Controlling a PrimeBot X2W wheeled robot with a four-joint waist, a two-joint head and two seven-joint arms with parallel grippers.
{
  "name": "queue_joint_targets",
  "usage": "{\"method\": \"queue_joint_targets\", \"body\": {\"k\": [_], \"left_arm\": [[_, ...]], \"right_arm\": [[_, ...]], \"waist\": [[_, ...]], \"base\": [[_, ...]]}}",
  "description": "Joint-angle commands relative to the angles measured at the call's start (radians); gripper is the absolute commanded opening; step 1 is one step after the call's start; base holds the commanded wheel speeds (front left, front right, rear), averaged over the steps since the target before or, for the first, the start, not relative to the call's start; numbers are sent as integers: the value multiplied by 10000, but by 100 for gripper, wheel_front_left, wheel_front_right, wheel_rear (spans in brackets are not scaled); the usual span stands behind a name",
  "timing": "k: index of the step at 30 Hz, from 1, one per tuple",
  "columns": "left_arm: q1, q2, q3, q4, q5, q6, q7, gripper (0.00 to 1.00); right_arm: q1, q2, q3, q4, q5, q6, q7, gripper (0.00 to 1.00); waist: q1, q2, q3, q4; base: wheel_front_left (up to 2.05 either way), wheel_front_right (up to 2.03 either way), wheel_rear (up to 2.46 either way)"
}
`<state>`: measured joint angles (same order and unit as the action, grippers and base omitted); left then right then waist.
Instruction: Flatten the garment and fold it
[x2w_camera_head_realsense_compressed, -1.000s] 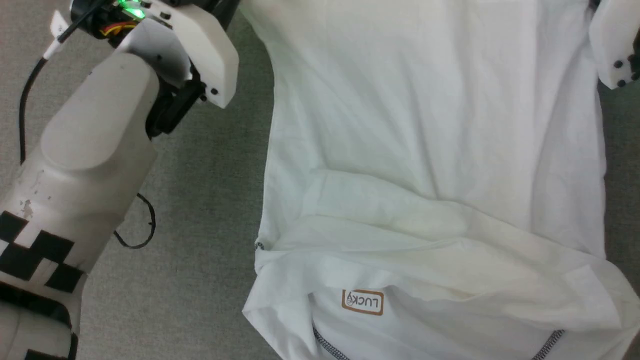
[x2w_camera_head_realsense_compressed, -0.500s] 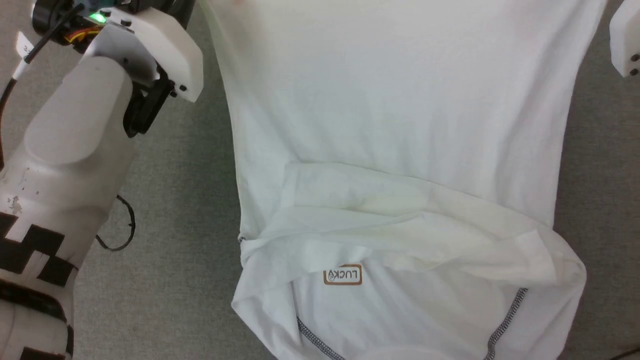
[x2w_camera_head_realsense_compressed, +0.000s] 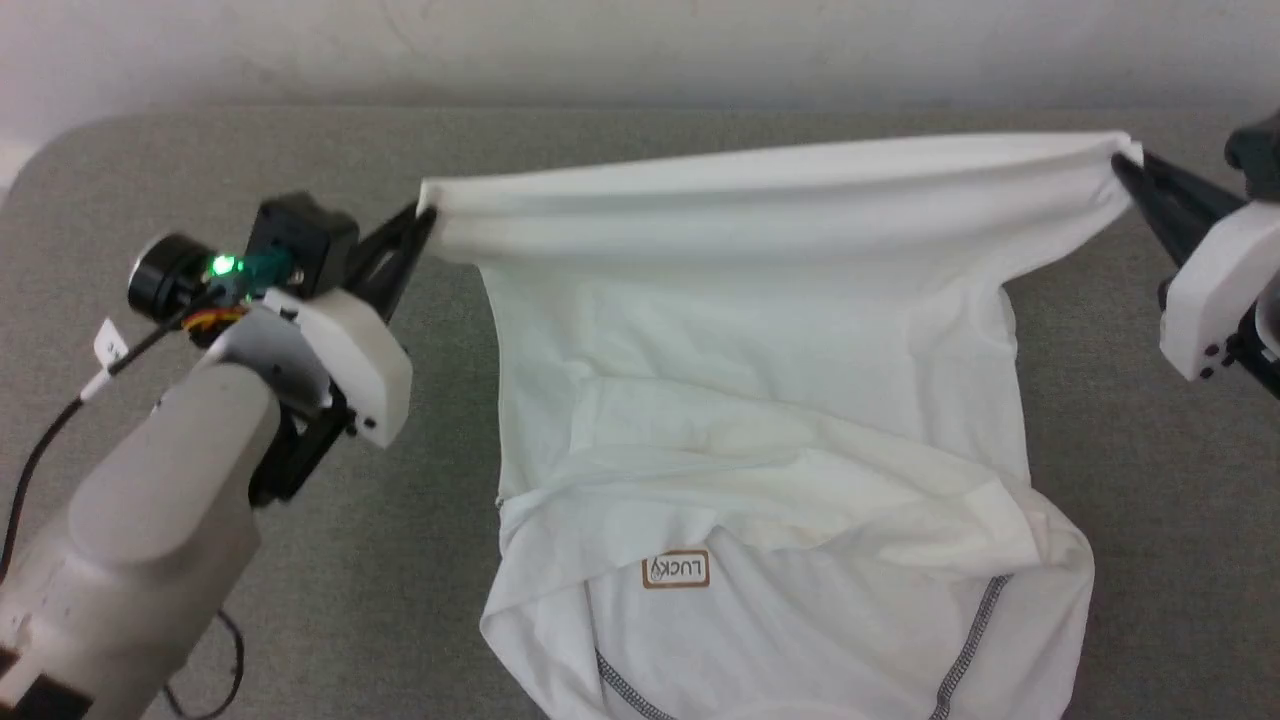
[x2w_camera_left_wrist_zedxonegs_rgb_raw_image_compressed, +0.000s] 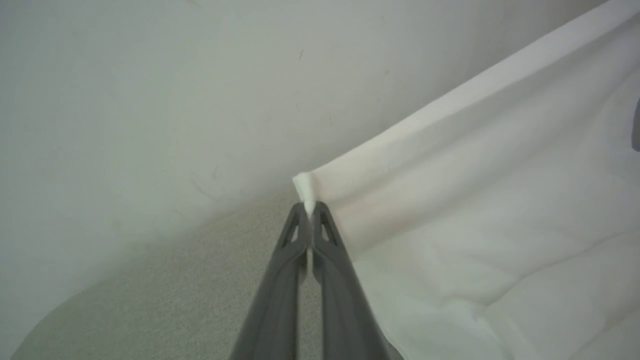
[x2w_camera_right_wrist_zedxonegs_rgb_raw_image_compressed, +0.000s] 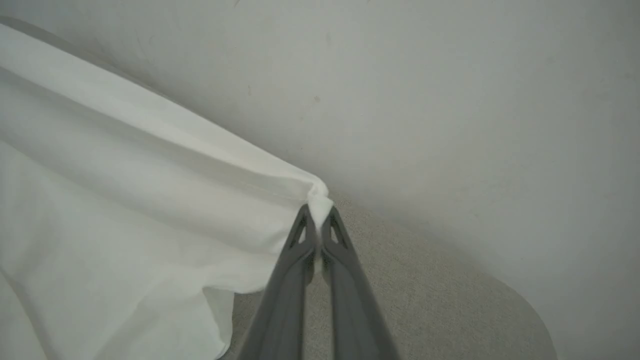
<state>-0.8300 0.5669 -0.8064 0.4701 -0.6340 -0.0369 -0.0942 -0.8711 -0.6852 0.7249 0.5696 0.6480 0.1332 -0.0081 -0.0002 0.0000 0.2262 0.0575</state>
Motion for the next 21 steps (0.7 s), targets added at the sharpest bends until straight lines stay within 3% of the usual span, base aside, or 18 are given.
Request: {"method": "queue_joint_targets", "body": {"k": [1,9,13,17,21], "left_arm": [[509,359,-12,-459,-126,202,175,0],[3580,2407,-444,-4634,-530,1605,1662,0],[4827,3126,-771,-6057,-694,2185,2142,0],[5685,3474,-1221,-6772,-718,2454,2466,0],[6116,3535,-1709,-6846,-627,2307,2659,0]], "right_arm": [[411,-190,-94,-291,200,-25,60,0],[3539,-1175,-1087,-2946,992,-25,1192,0],[5301,-1490,-1621,-4299,1023,-25,2138,0],[6822,-1649,-2056,-5333,998,-25,3176,0],[7911,-1800,-2418,-5906,697,-25,4019,0]], "waist": [[2,0,-1012,61],[2,0,-1753,98],[2,0,-1835,80],[2,0,-1822,69],[2,0,-1789,82]], "base": [[0,0,0],[0,0,0],[0,0,0],[0,0,0],[0,0,0]]}}
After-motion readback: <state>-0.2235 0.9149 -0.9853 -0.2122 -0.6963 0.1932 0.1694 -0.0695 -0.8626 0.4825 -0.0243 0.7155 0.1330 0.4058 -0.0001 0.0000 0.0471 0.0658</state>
